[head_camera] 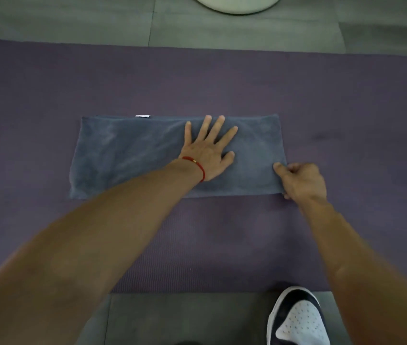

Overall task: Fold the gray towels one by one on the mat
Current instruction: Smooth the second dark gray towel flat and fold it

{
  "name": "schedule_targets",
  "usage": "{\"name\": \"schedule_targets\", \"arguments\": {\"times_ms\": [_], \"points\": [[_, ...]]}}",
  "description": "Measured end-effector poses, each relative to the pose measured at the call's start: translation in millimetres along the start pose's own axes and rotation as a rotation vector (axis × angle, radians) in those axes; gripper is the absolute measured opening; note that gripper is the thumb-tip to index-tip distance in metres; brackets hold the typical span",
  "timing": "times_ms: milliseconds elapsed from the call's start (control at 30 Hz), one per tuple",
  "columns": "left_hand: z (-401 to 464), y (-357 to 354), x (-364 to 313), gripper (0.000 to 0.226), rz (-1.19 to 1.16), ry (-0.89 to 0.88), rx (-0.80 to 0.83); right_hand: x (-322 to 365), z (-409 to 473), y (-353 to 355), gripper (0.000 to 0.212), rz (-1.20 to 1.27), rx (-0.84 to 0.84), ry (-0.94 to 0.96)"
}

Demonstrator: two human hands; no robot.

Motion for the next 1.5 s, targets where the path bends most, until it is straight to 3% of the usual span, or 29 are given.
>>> {"name": "schedule_targets", "arguments": {"times_ms": [133,267,367,433,567,633,700,767,867,1000,1100,1200,1300,1433,1500], "points": [[3.7,-11.2,3.6,0.069,0.067,-0.007,-0.087,0.7,4.3,6.3,0.027,0.15,0.15,0.048],[-6.9,-1.0,-2.2,0.07,0.018,0.024,-0.113,40.2,-12.1,13.3,0.011,0.386,0.154,0.174],[-49.2,19.8,-9.4,0.057,-0.495,0.04,-0.424,85.0,-32.0,7.7,0.017,0.391,0.18,0.309],[-82.7,27.3,-1.6,0.035,-0.923,0.189,-0.546,116.1,-49.8,-5.8,0.026,0.24,0.186,0.423],[-122.6,31.0,23.2,0.03,-1.74,0.584,-0.407,160.6,-99.5,-53.0,0.028,-0.115,0.146,0.613],[-134.3,23.2,41.5,0.036,-1.932,0.753,-0.311,167.7,-120.6,-86.2,0.024,-0.22,0.23,0.685],[-141.5,13.0,56.5,0.03,-1.906,0.819,-0.226,163.3,-135.4,-112.3,0.025,-0.314,0.329,0.727],[-143.9,1.9,64.6,0.016,-1.817,0.819,-0.195,151.9,-139.8,-122.1,0.024,-0.337,0.325,0.733],[-141.3,-5.0,68.8,0.012,-1.566,0.777,-0.219,134.4,-127.5,-115.9,0.021,-0.178,0.155,0.703],[-149.0,10.9,61.1,0.037,-1.086,0.653,-0.396,120.0,-92.8,-98.5,0.032,-0.117,-0.039,0.618],[-157.7,11.1,60.1,0.047,-0.92,0.535,-0.568,118.3,-77.3,-96.1,0.048,-0.203,0.039,0.608],[-158.3,-6.2,69.9,0.048,-0.799,0.502,-0.565,117.7,-68.6,-108.8,0.064,-0.497,0.187,0.768],[-157.7,-14.4,69.3,0.043,-0.659,0.414,-0.565,108.0,-58.0,-123.4,0.065,-0.703,0.355,0.701],[-162.0,-10.6,46.3,0.025,-0.227,0.276,-0.677,115.5,-56.5,-125.6,0.066,-0.673,0.355,0.658],[-161.1,-15.0,25.0,0.042,-0.146,0.206,-0.55,131.5,-53.1,-121.9,0.056,-0.494,0.254,0.625]]}}
Point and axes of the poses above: each hand's wrist, its own z-axis towards the middle knuckle, its own y-axis out of the back of the hand, x = y × z, the point moved 2 cm from there along z, towards the middle knuckle, and after that the axes turned 3 degrees about z, right-handed, at the moved point
